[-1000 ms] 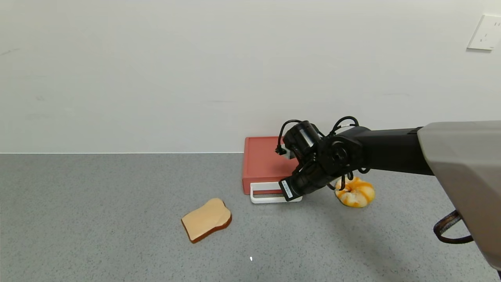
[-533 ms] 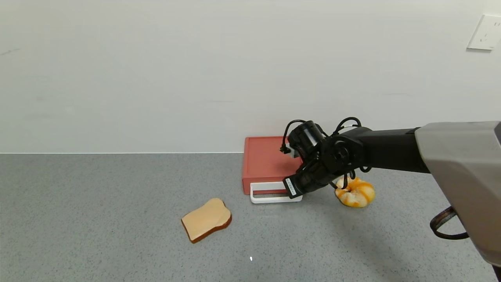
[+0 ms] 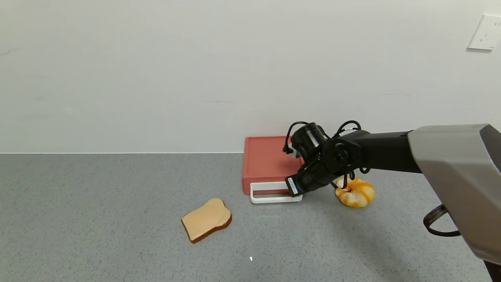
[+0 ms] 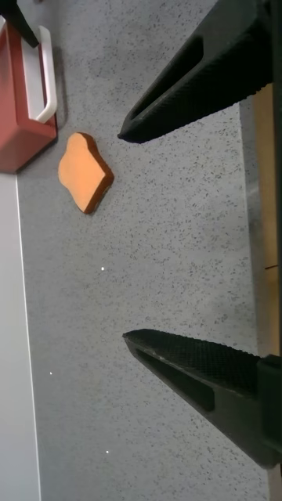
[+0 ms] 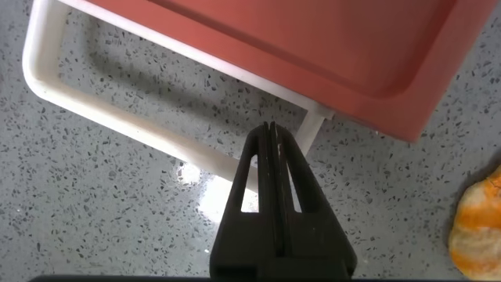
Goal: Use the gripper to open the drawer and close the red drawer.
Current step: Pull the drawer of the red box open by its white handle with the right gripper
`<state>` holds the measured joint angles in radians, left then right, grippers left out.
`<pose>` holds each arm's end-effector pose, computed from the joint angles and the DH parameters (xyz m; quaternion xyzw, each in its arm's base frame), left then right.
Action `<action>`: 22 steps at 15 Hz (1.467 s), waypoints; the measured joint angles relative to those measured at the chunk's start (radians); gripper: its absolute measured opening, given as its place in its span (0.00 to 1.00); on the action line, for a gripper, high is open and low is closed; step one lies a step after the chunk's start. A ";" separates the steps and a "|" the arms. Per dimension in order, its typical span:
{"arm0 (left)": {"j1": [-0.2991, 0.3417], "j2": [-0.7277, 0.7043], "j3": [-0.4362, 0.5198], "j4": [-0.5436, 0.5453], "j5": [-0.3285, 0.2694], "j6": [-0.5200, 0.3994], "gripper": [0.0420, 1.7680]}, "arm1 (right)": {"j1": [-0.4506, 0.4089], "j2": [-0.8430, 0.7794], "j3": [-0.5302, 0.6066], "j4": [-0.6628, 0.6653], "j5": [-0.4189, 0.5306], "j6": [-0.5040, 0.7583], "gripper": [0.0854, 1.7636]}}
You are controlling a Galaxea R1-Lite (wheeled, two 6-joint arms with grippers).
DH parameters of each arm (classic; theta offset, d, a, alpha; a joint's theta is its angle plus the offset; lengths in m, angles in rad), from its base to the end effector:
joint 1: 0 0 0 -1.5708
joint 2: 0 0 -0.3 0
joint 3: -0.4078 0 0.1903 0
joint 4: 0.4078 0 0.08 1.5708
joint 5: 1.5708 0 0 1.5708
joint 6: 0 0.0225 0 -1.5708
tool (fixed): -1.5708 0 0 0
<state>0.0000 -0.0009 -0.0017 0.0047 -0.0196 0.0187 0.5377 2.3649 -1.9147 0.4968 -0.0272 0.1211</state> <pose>-0.0230 -0.0004 0.0754 0.0093 0.0010 -0.0098 0.9999 0.3988 0.2371 0.1190 -0.0747 0.4507 0.1978 0.8673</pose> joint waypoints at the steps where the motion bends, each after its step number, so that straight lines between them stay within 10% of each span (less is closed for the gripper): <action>1: 0.000 0.000 0.000 0.000 0.000 0.000 0.97 | 0.000 0.003 -0.001 -0.002 0.000 0.000 0.02; 22: 0.000 0.000 0.000 0.000 0.001 0.002 0.97 | 0.032 -0.065 0.132 0.117 0.053 -0.018 0.02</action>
<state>0.0000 -0.0009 -0.0017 0.0047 -0.0187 0.0206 0.5700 2.2996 -1.7823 0.6138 0.0257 0.1028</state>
